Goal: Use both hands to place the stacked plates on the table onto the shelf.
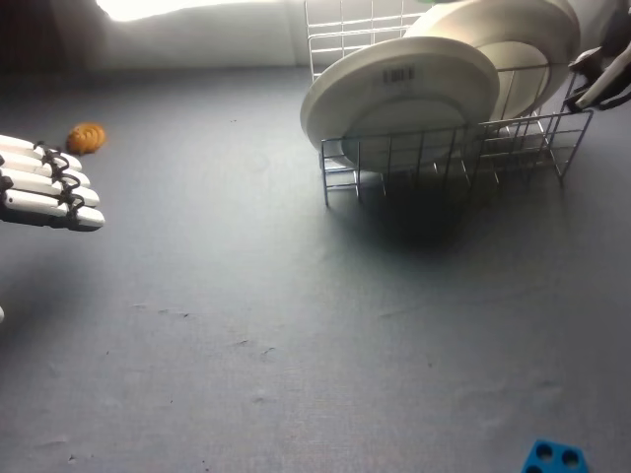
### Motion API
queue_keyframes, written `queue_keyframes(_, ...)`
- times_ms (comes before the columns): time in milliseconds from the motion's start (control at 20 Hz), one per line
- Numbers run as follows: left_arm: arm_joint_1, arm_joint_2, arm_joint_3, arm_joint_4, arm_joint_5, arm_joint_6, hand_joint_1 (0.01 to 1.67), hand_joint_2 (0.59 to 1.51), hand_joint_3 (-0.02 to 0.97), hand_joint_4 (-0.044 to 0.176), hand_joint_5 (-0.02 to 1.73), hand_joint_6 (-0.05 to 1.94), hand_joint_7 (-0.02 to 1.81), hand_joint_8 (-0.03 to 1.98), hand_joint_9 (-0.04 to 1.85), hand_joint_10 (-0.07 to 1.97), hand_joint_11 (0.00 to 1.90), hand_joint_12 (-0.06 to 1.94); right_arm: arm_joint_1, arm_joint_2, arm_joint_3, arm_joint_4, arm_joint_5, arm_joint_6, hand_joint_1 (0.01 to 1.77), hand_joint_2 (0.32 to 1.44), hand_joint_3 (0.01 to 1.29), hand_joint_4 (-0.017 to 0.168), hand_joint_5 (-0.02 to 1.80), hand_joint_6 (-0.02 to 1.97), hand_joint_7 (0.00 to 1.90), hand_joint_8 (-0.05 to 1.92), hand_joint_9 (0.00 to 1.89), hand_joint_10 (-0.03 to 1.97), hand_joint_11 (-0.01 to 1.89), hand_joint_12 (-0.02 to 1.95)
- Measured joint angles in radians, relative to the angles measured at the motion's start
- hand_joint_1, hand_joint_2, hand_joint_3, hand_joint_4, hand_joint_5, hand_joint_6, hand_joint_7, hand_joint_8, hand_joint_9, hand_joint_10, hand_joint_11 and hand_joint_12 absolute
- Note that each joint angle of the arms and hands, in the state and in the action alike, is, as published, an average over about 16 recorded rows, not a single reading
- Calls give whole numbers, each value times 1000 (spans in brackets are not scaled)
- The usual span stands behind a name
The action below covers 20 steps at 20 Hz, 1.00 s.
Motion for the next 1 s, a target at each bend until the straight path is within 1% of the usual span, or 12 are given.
queue_keyframes(200,-9,7,-14,-14,-17,1,16,1081,17,0,20,19,22,4,14,4,21,2,3,32,-46,3,36,-63,1003,1112,12,-2,701,200,809,53,530,553,176,1454)
queue_keyframes(400,-20,19,-39,-26,-36,2,16,1091,17,0,51,19,59,4,46,5,42,24,-9,68,-101,9,100,-129,982,1096,12,-2,720,195,824,45,541,557,179,1442)
queue_keyframes(650,-45,37,-82,-27,-53,1,16,1118,17,0,169,19,207,4,185,5,73,211,-47,106,-183,-21,197,-196,945,1068,12,-2,760,240,868,78,569,632,213,1446)
queue_keyframes(850,-82,56,-132,-4,-62,-1,16,1155,17,0,299,20,383,5,349,10,110,396,-87,129,-242,-54,277,-227,917,1044,12,-1,763,383,864,243,584,756,247,1472)
queue_keyframes(1000,-112,69,-166,22,-69,-2,17,1189,17,0,427,24,530,21,486,29,153,557,-111,143,-278,-78,333,-237,901,1030,12,-1,754,549,845,452,597,901,301,1521)
